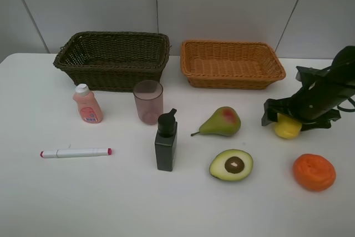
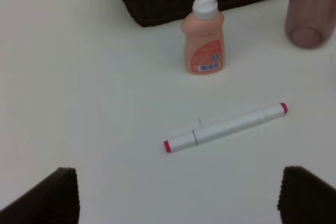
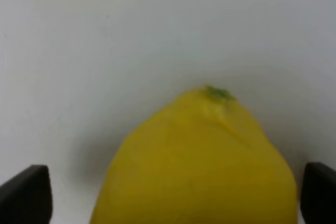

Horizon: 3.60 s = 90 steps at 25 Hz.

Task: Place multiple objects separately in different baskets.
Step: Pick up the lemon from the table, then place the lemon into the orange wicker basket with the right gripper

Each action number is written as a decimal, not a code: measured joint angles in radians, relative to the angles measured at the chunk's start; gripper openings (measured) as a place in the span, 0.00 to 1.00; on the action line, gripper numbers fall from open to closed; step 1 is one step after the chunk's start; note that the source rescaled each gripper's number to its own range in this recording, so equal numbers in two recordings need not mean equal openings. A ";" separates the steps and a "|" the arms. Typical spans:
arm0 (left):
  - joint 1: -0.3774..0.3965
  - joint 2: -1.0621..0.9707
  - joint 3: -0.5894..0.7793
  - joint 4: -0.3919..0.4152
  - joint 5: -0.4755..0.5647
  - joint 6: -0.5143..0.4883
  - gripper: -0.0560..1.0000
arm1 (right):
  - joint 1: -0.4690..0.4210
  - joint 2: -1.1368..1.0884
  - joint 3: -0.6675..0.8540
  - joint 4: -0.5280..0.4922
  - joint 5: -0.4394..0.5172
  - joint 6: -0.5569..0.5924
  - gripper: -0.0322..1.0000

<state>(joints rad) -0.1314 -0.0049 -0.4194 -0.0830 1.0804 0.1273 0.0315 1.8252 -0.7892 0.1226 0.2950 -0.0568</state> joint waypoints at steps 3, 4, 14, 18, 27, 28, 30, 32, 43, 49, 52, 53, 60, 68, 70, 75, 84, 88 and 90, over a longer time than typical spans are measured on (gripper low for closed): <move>0.000 0.000 0.000 0.000 0.000 0.000 1.00 | 0.000 0.000 0.000 0.000 0.000 0.000 0.86; 0.000 0.000 0.000 0.000 0.000 0.000 1.00 | 0.000 0.000 0.000 0.000 0.000 0.000 0.74; 0.000 0.000 0.000 0.000 0.000 0.000 1.00 | 0.000 0.000 0.000 -0.001 0.003 0.000 0.04; 0.000 0.000 0.000 0.000 0.000 0.000 1.00 | 0.000 0.000 0.000 -0.001 0.003 0.000 0.04; 0.000 0.000 0.000 0.000 0.000 0.000 1.00 | 0.000 0.000 0.000 -0.001 0.003 0.000 0.04; 0.000 0.000 0.000 0.000 0.000 0.000 1.00 | 0.000 0.000 0.000 -0.001 0.003 0.000 0.04; 0.000 0.000 0.000 0.000 0.000 0.000 1.00 | 0.000 0.000 0.000 -0.001 0.003 0.000 0.04; 0.000 0.000 0.000 0.000 0.000 0.000 1.00 | 0.000 0.000 0.000 -0.001 0.003 0.000 0.04; 0.000 0.000 0.000 0.000 0.000 0.000 1.00 | 0.000 -0.097 0.000 -0.001 0.066 0.000 0.04; 0.000 0.000 0.000 0.000 0.000 0.000 1.00 | 0.000 -0.176 0.000 -0.001 0.136 0.000 0.04; 0.000 0.000 0.000 0.000 0.000 0.000 1.00 | 0.000 -0.226 0.000 -0.001 0.164 0.000 0.04; 0.000 0.000 0.000 0.000 0.000 0.000 1.00 | 0.000 -0.241 0.000 -0.001 0.170 0.000 0.04; 0.000 0.000 0.000 0.000 0.000 0.000 1.00 | 0.000 -0.319 -0.010 0.024 0.189 0.000 0.04; 0.000 0.000 0.000 0.000 0.000 0.000 1.00 | 0.042 -0.323 -0.135 0.022 0.260 -0.003 0.04; 0.000 0.000 0.000 0.000 0.000 0.000 1.00 | 0.046 -0.323 -0.170 0.016 0.266 -0.003 0.04; 0.000 0.000 0.000 0.000 0.000 0.000 1.00 | 0.047 -0.299 -0.267 0.000 0.269 -0.007 0.04; 0.000 0.000 0.000 0.000 0.000 0.000 1.00 | 0.047 -0.120 -0.450 -0.004 0.229 -0.087 0.04; 0.000 0.000 0.000 0.000 0.000 0.000 1.00 | 0.047 -0.039 -0.538 -0.010 0.217 -0.089 0.04; 0.000 0.000 0.000 0.000 0.000 0.000 1.00 | 0.047 -0.001 -0.574 -0.012 0.206 -0.089 0.04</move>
<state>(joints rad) -0.1314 -0.0049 -0.4194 -0.0830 1.0804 0.1273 0.0787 1.8239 -1.3635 0.1102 0.5009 -0.1461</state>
